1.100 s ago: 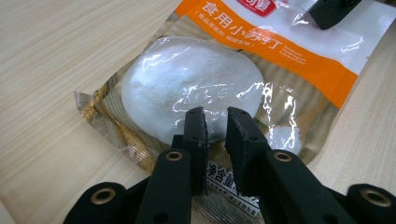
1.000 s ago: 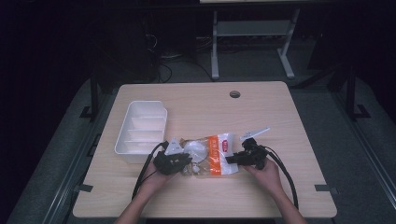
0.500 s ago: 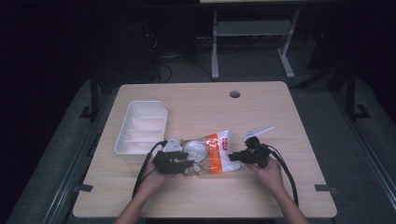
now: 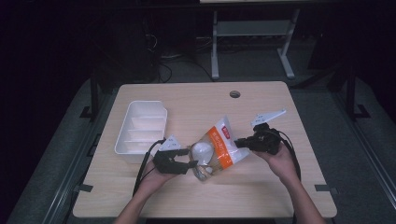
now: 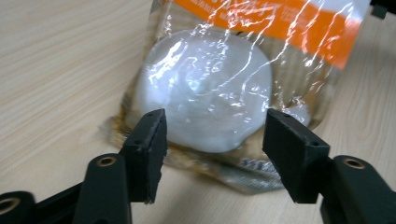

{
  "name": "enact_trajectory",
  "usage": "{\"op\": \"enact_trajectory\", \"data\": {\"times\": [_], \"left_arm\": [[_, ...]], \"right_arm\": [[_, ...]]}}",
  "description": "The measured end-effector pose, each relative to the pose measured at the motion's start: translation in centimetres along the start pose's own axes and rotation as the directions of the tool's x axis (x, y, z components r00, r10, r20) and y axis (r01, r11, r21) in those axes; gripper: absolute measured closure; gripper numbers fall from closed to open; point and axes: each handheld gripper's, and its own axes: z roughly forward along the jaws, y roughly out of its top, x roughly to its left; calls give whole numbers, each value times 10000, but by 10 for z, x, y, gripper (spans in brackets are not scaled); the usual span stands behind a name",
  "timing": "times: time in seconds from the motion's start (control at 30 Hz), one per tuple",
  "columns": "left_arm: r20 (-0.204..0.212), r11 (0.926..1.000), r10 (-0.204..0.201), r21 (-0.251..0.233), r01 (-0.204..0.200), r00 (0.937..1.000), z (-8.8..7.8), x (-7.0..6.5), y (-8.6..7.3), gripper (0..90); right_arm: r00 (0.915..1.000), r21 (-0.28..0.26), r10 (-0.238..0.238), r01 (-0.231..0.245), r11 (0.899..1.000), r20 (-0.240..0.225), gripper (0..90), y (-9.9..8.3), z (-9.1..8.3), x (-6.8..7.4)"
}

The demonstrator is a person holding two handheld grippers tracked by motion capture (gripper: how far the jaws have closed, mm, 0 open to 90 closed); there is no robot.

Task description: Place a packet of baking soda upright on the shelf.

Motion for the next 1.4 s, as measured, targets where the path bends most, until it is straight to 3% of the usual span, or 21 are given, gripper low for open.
{"op": "enact_trajectory", "data": {"times": [0.13, 0.23, 0.27, 0.37, 0.63, 0.77, 0.87, 1.07, 1.1, 1.17, 1.23, 1.33, 1.4], "left_arm": [[101, 9995, -16, -306, 19, 9999, -2, 0, 1, 362], [149, 9987, -18, -514, 26, 9999, -3, -1, 2, 354], [159, 9982, 3, -596, 7, 9999, -3, -1, 2, 353], [198, 9970, -27, -773, 42, 9998, -4, -1, 2, 351], [467, 9945, 32, -1046, 17, 9989, -3, -3, 4, 339], [551, 9911, 3, -1330, 71, 9985, -1, -2, 7, 340], [696, 9933, 18, -1153, 62, 9976, 3, 2, 10, 341], [1582, 9944, 47, -1052, 121, 9874, 14, 6, 26, 343], [1683, 9955, 124, -949, 36, 9857, 16, 5, 28, 364], [1802, 9963, 444, -798, -304, 9826, 19, 2, 29, 488], [1493, 9961, 681, -655, -588, 9864, 21, -2, 28, 597], [1276, 9950, 747, -754, -654, 9890, 20, -5, 25, 676], [1341, 9957, 672, -731, -578, 9887, 19, -5, 23, 734]], "right_arm": [[9981, 3, -616, 616, 9981, -2, 900, 19, -12, 12], [9930, 33, -1182, 1182, 9930, 0, 900, 33, -17, 23], [9878, 34, -1554, 1554, 9878, -120, 900, 42, -21, 31], [9834, 40, -1808, 1809, 9835, -171, 900, 48, -23, 37], [9592, 137, -2785, 2794, 9601, -496, 900, 60, -26, 59], [9570, 126, -2834, 2847, 9585, -625, 900, 58, -27, 58], [9576, 63, -2764, 2778, 9606, -813, 900, 56, -28, 55], [9551, -31, -2734, 2748, 9615, -1143, 900, 53, -28, 52], [9546, -39, -2744, 2758, 9612, -1160, 900, 53, -29, 51], [9544, -71, -2741, 2752, 9613, -1185, 900, 52, -29, 49], [9560, -85, -2702, 2710, 9625, -1144, 900, 51, -29, 47], [9586, -57, -2669, 2677, 9635, -987, 897, 49, -30, 44], [9613, 25, -2616, 2628, 9649, -865, 893, 47, -30, 42]]}}
